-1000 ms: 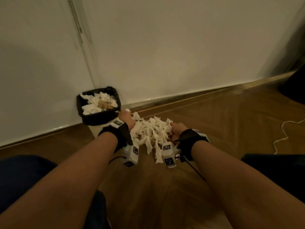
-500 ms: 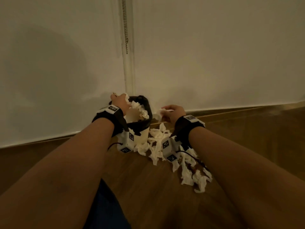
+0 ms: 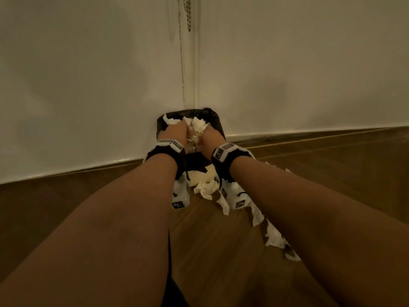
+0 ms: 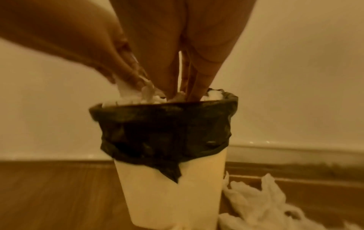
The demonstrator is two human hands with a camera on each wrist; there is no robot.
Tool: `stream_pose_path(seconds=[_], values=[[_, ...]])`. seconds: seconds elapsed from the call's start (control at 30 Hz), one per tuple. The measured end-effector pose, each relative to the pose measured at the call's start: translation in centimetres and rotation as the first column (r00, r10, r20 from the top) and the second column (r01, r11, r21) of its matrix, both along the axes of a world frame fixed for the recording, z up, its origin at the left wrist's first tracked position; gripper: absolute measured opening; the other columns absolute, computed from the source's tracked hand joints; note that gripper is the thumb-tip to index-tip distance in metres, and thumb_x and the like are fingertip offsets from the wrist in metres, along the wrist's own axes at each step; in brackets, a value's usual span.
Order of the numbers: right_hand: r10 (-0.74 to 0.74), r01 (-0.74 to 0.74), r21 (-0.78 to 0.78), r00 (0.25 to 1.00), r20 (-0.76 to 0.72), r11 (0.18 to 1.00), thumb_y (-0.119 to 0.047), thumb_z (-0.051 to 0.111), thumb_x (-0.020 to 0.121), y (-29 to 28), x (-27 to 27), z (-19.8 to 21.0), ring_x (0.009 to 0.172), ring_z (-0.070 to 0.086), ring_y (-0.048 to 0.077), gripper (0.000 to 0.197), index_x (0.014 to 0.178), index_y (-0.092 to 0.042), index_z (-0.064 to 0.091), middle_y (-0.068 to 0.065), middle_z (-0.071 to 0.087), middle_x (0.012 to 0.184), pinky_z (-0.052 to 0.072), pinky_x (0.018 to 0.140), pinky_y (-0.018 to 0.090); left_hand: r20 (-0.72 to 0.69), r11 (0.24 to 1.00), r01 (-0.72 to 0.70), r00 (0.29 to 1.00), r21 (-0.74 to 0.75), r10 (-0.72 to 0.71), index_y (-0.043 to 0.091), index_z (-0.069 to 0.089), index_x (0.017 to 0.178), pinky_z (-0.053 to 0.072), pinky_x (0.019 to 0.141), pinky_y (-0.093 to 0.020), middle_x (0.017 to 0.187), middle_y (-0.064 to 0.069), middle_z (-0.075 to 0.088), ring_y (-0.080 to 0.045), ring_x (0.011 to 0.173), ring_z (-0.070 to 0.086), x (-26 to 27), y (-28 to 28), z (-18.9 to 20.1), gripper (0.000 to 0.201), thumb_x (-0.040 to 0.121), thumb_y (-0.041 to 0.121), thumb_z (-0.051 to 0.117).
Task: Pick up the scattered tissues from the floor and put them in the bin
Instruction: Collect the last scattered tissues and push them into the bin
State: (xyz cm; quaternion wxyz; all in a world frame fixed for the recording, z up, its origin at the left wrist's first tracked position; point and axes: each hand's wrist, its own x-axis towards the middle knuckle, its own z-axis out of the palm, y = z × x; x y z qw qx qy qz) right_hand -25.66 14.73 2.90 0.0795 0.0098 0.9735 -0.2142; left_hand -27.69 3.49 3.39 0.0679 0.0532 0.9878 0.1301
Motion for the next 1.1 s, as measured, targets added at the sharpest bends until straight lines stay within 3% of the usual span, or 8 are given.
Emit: stream_pose_path(seconds=[0.13,0.3,0.4,0.47,0.57,0.73,0.87,1.1], values=[[0.181,-0.192,0.171,0.980,0.078,0.966,-0.021,0.036,0.100,0.2,0.4,-1.4,0.124,0.044,0.031,0.039,0.136,-0.008,0.044,0.014,0.036,0.142,0.035,0.104,0.040,0.001,0.985,0.037,0.999,-0.168,-0.037,0.012,0.061,0.122,0.043,0.101,-0.039,0.135,-0.015,0.048,-0.031,0.123,0.046,-1.5,0.1,-1.1,0.030,0.093,0.015,0.053],[0.197,-0.209,0.069,0.969,0.147,0.975,-0.019,0.027,0.102,0.1,1.0,-2.1,0.114,0.051,0.031,0.037,0.125,-0.005,0.053,0.018,0.055,0.126,0.041,0.097,0.035,0.135,0.977,0.058,0.990,-0.203,-0.030,-0.002,0.057,0.116,0.047,0.086,-0.037,0.123,-0.019,0.056,-0.033,0.110,0.057,-1.6,1.3,-2.2,0.032,0.091,0.017,0.057],[0.216,-0.222,0.025,0.967,0.133,0.975,-0.017,0.027,0.102,0.3,1.1,-2.1,0.103,0.057,0.031,0.035,0.122,-0.004,0.054,0.018,0.058,0.118,0.042,0.085,0.031,0.177,0.963,0.118,0.981,-0.242,-0.076,-0.001,0.059,0.116,0.047,0.095,-0.045,0.124,-0.021,0.056,-0.035,0.111,0.056,-1.2,1.5,-3.5,0.031,0.096,0.017,0.044],[0.242,-0.245,0.020,0.965,0.103,0.969,-0.015,0.031,0.100,0.8,1.2,-1.7,0.080,0.057,0.023,0.032,0.090,-0.010,0.061,0.014,0.060,0.088,0.037,0.070,0.024,0.203,0.961,0.137,0.975,-0.241,-0.088,0.003,0.057,0.118,0.046,0.097,-0.045,0.125,-0.018,0.056,-0.034,0.112,0.055,-1.1,1.3,-4.0,0.034,0.098,0.021,0.036],[0.168,-0.169,-0.009,0.983,-0.067,0.986,-0.019,0.035,0.099,2.5,2.0,-1.1,0.060,0.040,0.019,0.042,0.057,-0.018,0.034,0.001,0.038,0.061,0.028,0.061,0.027,0.189,0.967,0.144,0.976,-0.208,-0.105,0.004,0.053,0.123,0.044,0.093,-0.037,0.127,-0.016,0.055,-0.031,0.113,0.055,-0.5,1.2,-3.0,0.035,0.100,0.020,0.032],[-0.118,0.082,-0.133,0.948,-0.295,0.988,-0.019,0.040,0.095,7.5,4.4,-1.7,0.079,0.044,0.020,0.028,0.077,-0.007,0.058,0.008,0.050,0.081,0.034,0.071,0.030,-0.120,0.995,-0.008,0.993,-0.097,-0.003,0.012,0.037,0.135,0.035,0.102,-0.046,0.125,-0.015,0.052,-0.033,0.115,0.050,1.6,1.2,-1.5,0.044,0.093,0.024,0.042],[-0.248,0.229,-0.112,0.949,-0.194,0.967,-0.017,0.043,0.093,10.4,6.7,-3.9,0.079,0.050,0.024,0.022,0.079,-0.009,0.057,0.012,0.056,0.082,0.035,0.067,0.029,-0.418,0.976,0.216,0.883,-0.041,-0.213,0.016,0.049,0.118,0.044,0.088,-0.043,0.118,-0.010,0.051,-0.031,0.106,0.052,4.9,3.7,-1.0,0.029,0.091,0.025,0.042],[-0.091,0.087,0.031,0.983,0.159,0.996,-0.020,0.044,0.094,9.0,10.3,-9.0,0.104,0.059,0.028,0.028,0.114,-0.013,0.062,0.012,0.062,0.116,0.049,0.087,0.035,-0.166,0.932,0.363,0.917,-0.028,-0.362,0.020,0.055,0.101,0.042,0.071,-0.032,0.100,-0.003,0.061,-0.023,0.088,0.057,8.5,5.6,-6.9,0.022,0.094,0.029,0.037]])
